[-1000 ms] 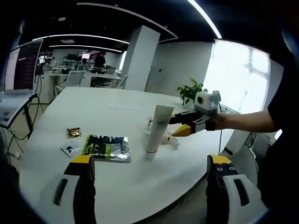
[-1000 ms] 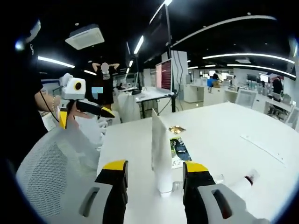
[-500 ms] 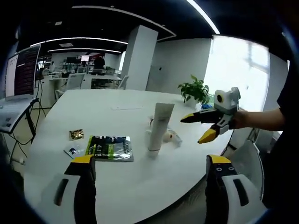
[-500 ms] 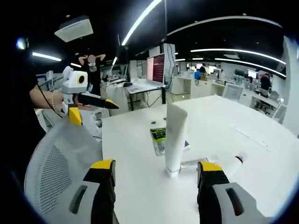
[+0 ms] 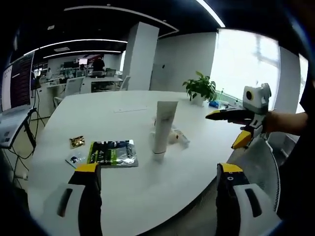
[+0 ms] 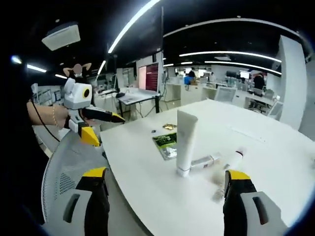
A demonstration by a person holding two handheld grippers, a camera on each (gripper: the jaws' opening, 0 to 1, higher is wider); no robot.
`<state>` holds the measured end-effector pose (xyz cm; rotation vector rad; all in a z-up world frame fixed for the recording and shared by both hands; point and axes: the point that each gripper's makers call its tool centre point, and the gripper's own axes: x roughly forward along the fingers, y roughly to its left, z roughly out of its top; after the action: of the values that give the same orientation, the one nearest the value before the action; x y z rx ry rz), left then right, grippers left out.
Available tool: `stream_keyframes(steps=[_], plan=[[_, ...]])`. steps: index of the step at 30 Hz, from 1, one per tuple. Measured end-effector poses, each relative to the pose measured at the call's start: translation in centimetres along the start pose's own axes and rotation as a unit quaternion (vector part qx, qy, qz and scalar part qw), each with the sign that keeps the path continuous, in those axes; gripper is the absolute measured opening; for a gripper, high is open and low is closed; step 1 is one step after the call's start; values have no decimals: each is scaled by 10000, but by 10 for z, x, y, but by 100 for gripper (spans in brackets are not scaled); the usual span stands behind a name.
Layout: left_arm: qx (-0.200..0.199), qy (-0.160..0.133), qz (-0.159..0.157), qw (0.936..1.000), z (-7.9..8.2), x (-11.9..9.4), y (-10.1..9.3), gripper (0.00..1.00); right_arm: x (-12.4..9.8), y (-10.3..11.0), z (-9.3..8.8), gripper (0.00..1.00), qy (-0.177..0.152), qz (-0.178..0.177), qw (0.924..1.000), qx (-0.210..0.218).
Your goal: Arrange the skincare products in the storage area until every visible bottle or jar stands upright without overlapping.
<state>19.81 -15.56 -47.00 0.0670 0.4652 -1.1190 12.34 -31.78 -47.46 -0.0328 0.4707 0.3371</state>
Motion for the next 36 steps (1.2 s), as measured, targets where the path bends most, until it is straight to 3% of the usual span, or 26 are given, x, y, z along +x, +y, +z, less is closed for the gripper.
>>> stream_keyframes(steps=[2, 5, 9, 12, 16, 18, 22, 30, 34, 36], plan=[[-7, 4, -1, 10000, 0, 0, 0, 91, -4, -2, -2, 99, -41, -192, 9996, 204], [81, -86, 248, 9996, 3, -1, 4, 90, -10, -12, -6, 99, -198, -378, 9977, 517], [-65, -155, 257, 9995, 4, -2, 8, 91, -12, -22, -19, 98, -236, -576, 9954, 733], [-163, -180, 273, 9993, 5, -3, 8, 90, -12, -14, 1, 99, -709, -466, 9960, 274], [-196, -154, 228, 9994, 3, -1, 8, 89, -5, -10, -16, 99, -227, -402, 9984, 337], [-140, -137, 230, 9995, 2, -1, 9, 89, -5, -10, -14, 99, -224, -457, 9983, 284], [-73, -109, 277, 9995, 0, -2, 11, 88, -7, -17, -12, 99, -346, -447, 9967, 587], [-98, -85, 232, 9996, 0, -2, 10, 86, -3, -17, -18, 99, -173, -444, 9961, 746], [-36, -45, 194, 9998, -1, -2, 6, 84, -1, -32, -26, 88, 90, -630, 9953, 734], [42, -43, 251, 9997, -1, -2, 6, 84, -2, -36, -34, 83, 392, -703, 9945, 675]])
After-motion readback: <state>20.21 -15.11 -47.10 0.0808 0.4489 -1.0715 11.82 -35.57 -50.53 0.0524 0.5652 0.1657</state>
